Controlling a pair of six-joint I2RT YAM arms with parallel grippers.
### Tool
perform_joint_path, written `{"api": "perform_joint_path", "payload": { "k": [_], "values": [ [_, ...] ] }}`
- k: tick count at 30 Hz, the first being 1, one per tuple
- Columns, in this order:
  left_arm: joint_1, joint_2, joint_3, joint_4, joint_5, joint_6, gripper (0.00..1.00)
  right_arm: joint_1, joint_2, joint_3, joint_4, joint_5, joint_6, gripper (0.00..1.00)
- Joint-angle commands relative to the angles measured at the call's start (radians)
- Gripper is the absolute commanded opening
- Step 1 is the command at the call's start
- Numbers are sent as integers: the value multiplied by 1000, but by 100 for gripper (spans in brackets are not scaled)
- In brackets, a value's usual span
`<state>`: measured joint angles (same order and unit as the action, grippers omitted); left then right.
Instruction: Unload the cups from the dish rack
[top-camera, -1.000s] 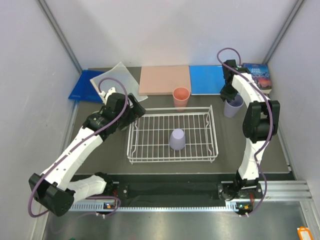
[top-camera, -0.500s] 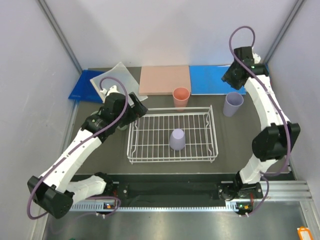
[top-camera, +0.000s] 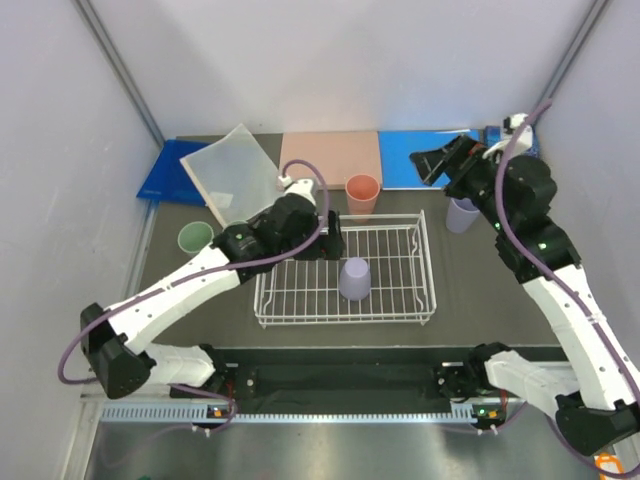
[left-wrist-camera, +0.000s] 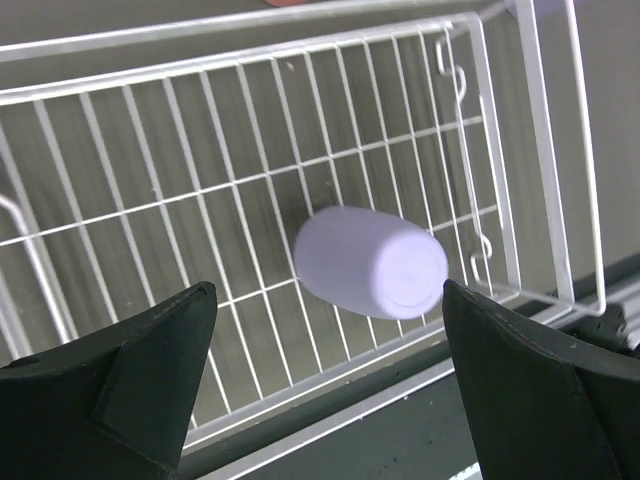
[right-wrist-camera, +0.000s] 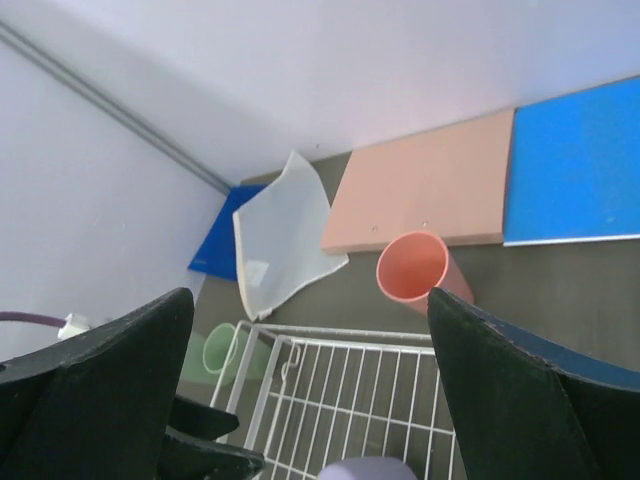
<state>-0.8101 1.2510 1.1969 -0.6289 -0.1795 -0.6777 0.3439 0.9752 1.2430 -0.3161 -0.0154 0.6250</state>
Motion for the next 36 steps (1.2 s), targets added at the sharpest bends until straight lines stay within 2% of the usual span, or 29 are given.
{"api": "perform_joint_path", "payload": {
  "k": [1,5,11,22,28,32,33,35,36],
  "values": [
    [-70,66,59,37,-45,62,99,66,-19,-74,41,2,-33,100],
    [-125,129,64,64,-37,76,99,87,-43,-119,42,6,-15,100],
    [-152,205,73,92,-14,92,99,106,-61,-160,37,5,-4,100],
    [-162,264,33,155,12,106,99,138,-49,-192,38,11,5,100],
    [-166,298,10,149,-18,102,98,147,-40,-198,37,12,5,100],
    [-166,304,27,118,-40,110,73,147,-35,-192,37,12,-1,100],
    [-166,306,42,92,-54,109,56,147,-35,-192,35,11,1,100],
    [-169,298,46,90,-69,102,43,147,-30,-188,41,2,1,100],
    [-169,294,43,89,-69,102,32,148,-29,-185,41,-1,-2,100]
  ]
}}
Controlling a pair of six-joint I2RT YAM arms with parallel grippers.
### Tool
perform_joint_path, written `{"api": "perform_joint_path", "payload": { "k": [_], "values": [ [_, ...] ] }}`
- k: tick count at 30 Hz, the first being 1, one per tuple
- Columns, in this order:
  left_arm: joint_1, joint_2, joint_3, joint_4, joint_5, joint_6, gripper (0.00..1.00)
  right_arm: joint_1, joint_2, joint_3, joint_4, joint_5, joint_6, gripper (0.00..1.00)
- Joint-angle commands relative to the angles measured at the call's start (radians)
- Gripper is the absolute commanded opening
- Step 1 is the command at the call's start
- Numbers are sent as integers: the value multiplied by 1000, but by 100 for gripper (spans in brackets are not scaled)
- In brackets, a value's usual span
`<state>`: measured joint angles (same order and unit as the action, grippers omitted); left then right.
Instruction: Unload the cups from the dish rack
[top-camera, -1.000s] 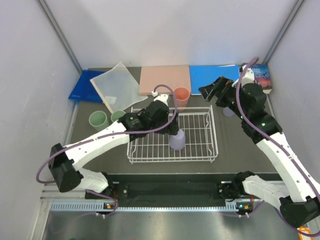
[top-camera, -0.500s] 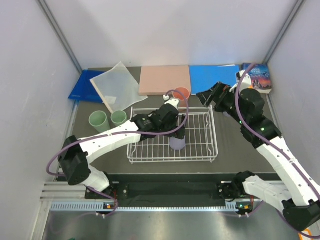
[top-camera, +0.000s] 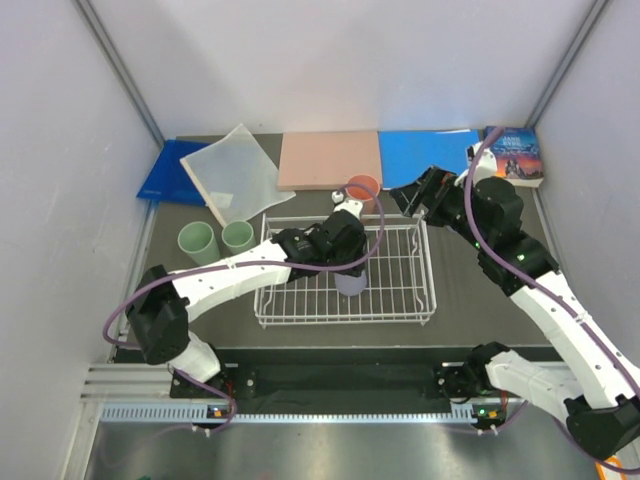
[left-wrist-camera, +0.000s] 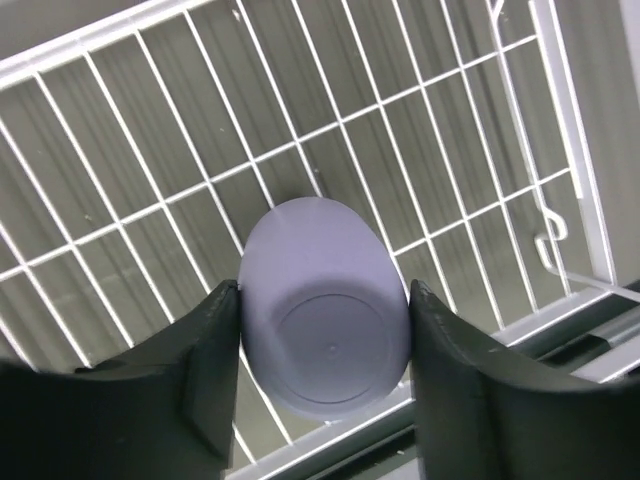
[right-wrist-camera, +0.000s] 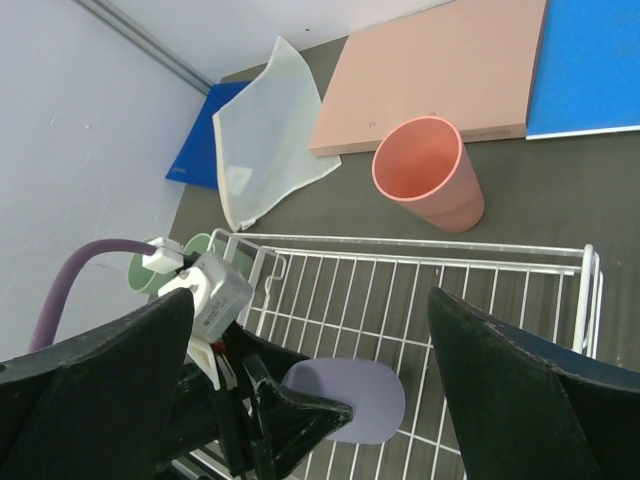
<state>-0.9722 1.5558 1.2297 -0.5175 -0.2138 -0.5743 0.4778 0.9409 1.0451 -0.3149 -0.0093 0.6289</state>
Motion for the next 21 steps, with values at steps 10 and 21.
{"api": "perform_joint_path", "payload": {
  "k": [10,21],
  "values": [
    [-10,-272,77,-29,-148,-47,0,19,-40,18,-23,198,20,100],
    [523,-494,-435,1080,819,-791,0,21,-116,-88,169,15,40,100]
  ]
}}
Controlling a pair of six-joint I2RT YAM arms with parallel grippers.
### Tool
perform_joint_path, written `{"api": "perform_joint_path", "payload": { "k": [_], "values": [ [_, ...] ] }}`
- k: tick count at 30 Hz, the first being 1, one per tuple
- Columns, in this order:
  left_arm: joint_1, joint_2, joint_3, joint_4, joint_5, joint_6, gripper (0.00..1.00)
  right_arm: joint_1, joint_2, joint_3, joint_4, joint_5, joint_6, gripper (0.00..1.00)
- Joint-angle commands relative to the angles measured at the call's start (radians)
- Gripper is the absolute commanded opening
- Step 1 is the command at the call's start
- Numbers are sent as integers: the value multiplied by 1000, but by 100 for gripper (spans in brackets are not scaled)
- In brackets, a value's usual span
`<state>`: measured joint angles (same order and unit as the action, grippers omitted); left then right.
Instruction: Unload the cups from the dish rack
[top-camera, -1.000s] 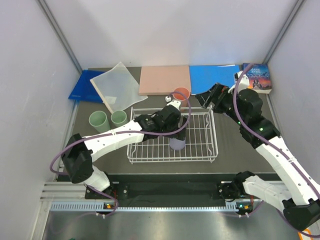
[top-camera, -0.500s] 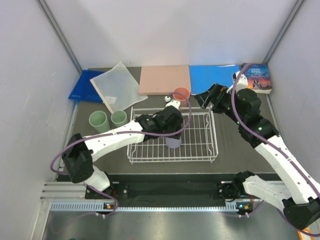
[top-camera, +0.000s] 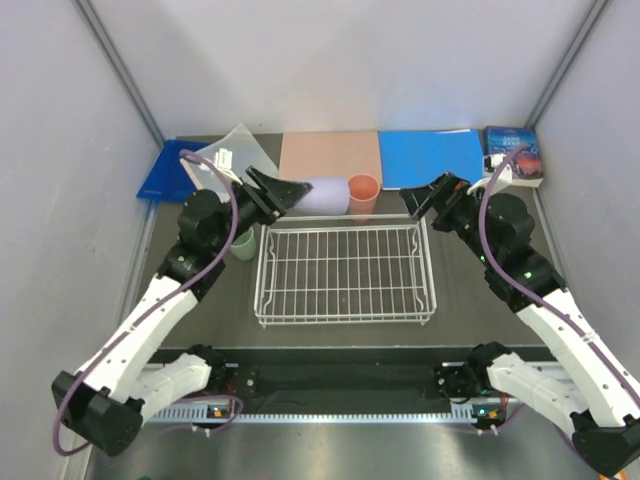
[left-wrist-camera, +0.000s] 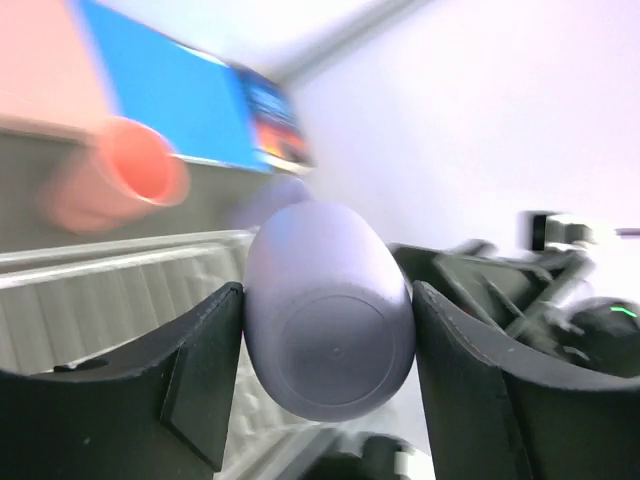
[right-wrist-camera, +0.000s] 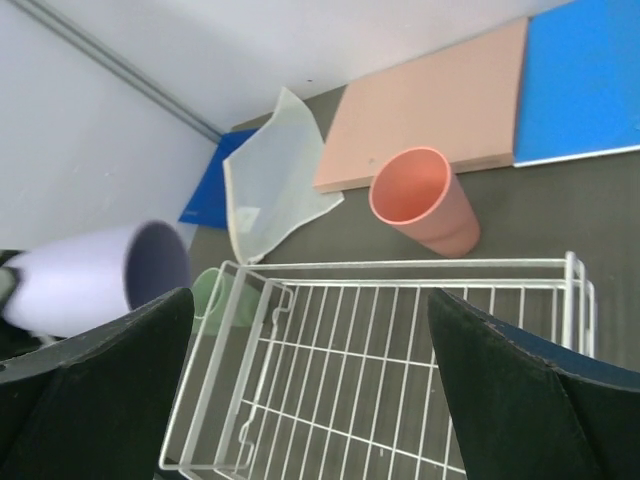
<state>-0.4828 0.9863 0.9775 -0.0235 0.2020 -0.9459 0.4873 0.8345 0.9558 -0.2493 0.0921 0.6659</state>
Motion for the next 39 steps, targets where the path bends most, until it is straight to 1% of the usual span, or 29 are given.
{"api": "perform_joint_path", "payload": {
  "k": [1,3,5,7,12,18,21,24,27,30,31,33,34,35,36,37,38,39],
  "values": [
    [33,110,-200,650,418,-462,0,11,-9,0,119,-119,8,100],
    [36,146,-223,808,463,-549,0,14,-6,7,125,-144,20,99],
    [38,190,-223,893,484,-594,0,17,-5,11,139,-178,30,99],
    [38,219,-211,944,510,-629,0,25,0,11,150,-186,40,99],
    [38,222,-195,910,504,-607,0,53,12,21,179,-207,57,97],
    [38,229,-207,886,499,-588,0,145,47,47,196,-196,63,93],
    [38,230,-204,857,493,-562,0,207,63,64,199,-163,55,91],
    [39,229,-195,812,487,-528,0,258,84,83,200,-147,51,88],
    [38,230,-183,774,493,-499,0,296,110,93,208,-140,44,82],
    [35,247,-174,769,516,-496,0,316,138,97,229,-149,47,53],
    [33,252,-178,775,516,-499,0,318,144,100,232,-150,52,35],
    [33,253,-183,778,516,-502,0,321,161,106,234,-153,54,19],
    [32,253,-184,772,513,-502,0,321,164,109,229,-153,51,4],
    [32,253,-181,767,514,-495,0,321,164,112,217,-143,51,0],
    [33,252,-180,758,514,-487,0,321,163,119,202,-131,47,0],
    [33,250,-172,726,513,-478,22,320,158,124,185,-97,40,0],
    [33,249,-166,706,513,-447,36,320,144,135,165,-51,34,0],
    [33,241,-160,662,510,-426,58,320,138,144,103,-4,26,0]
  ]
}}
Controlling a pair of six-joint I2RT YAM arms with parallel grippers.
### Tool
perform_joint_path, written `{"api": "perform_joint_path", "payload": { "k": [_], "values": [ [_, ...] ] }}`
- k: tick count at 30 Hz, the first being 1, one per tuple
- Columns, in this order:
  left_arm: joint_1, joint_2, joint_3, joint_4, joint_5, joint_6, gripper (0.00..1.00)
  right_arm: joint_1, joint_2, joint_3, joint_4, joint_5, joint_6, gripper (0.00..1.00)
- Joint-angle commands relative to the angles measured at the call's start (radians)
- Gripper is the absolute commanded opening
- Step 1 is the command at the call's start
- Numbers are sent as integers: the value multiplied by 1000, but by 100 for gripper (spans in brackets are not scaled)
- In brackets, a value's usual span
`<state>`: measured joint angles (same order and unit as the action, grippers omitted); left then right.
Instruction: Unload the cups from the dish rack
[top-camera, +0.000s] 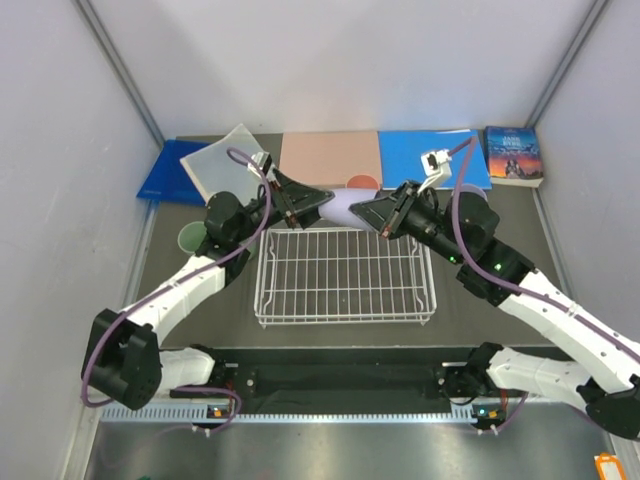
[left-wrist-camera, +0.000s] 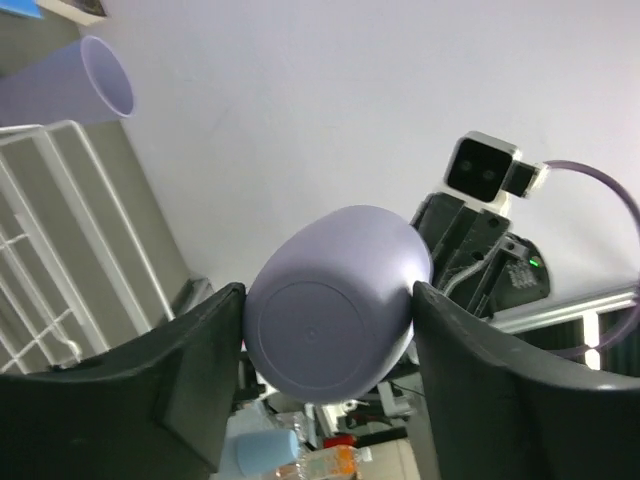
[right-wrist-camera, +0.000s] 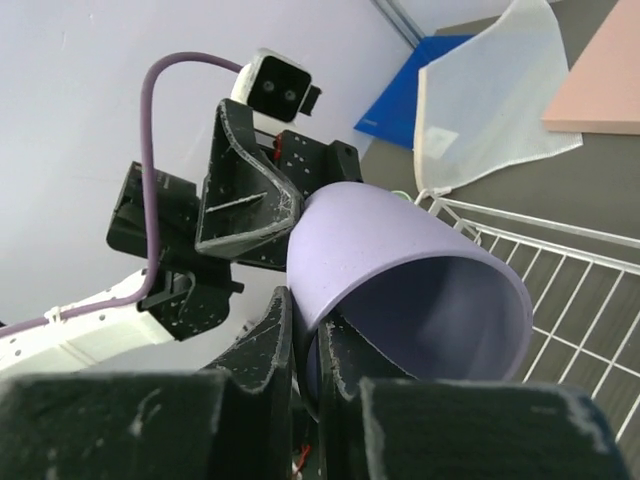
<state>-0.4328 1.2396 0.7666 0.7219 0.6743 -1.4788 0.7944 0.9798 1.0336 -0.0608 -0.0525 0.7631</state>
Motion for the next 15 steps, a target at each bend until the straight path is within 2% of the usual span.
{"api": "perform_joint_path", "payload": {
  "k": [1,2,3,5,6,9,13,15],
  "values": [
    [-15,-20,71,-152,25,142,77,11,-18,75,-124,275,-91,0],
    [-8,-29,83,-353,-16,234,96,5,-32,95,-176,348,-99,0],
    [-4,-48,97,-456,-56,279,99,-10,-35,108,-277,411,-102,0],
    [12,-66,114,-649,-140,349,99,-122,-29,156,-371,482,-116,0],
    [14,-84,111,-695,-172,357,99,-218,-17,180,-467,491,-122,0],
    [14,-112,122,-857,-278,386,99,-372,86,317,-612,537,-139,0],
    [14,-123,186,-992,-373,463,99,-422,325,589,-923,757,-108,0],
    [14,-120,227,-1061,-413,488,99,-451,453,729,-970,758,-131,0]
  ]
}}
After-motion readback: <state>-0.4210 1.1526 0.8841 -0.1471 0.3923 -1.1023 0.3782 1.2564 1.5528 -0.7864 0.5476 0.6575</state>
